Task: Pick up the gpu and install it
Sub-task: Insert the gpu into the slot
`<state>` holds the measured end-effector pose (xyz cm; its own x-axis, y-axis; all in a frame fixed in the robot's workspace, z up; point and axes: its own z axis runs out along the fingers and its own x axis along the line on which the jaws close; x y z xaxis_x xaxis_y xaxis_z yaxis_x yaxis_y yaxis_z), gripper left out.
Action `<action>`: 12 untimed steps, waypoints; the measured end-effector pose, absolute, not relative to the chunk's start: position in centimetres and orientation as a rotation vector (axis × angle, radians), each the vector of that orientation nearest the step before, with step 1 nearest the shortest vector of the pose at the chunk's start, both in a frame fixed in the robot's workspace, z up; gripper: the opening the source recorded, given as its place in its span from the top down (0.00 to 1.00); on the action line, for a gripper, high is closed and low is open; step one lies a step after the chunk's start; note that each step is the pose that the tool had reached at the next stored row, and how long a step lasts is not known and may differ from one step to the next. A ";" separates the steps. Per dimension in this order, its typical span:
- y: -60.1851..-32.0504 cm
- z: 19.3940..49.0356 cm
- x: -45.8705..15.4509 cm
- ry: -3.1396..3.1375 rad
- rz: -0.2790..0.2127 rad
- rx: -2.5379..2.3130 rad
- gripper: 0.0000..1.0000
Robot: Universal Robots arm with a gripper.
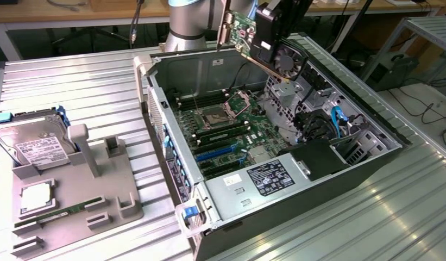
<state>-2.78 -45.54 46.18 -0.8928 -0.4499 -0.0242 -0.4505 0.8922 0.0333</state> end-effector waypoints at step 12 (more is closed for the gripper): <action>-45.5 46.2 -2.8 2.999 0.061 -0.888 0.72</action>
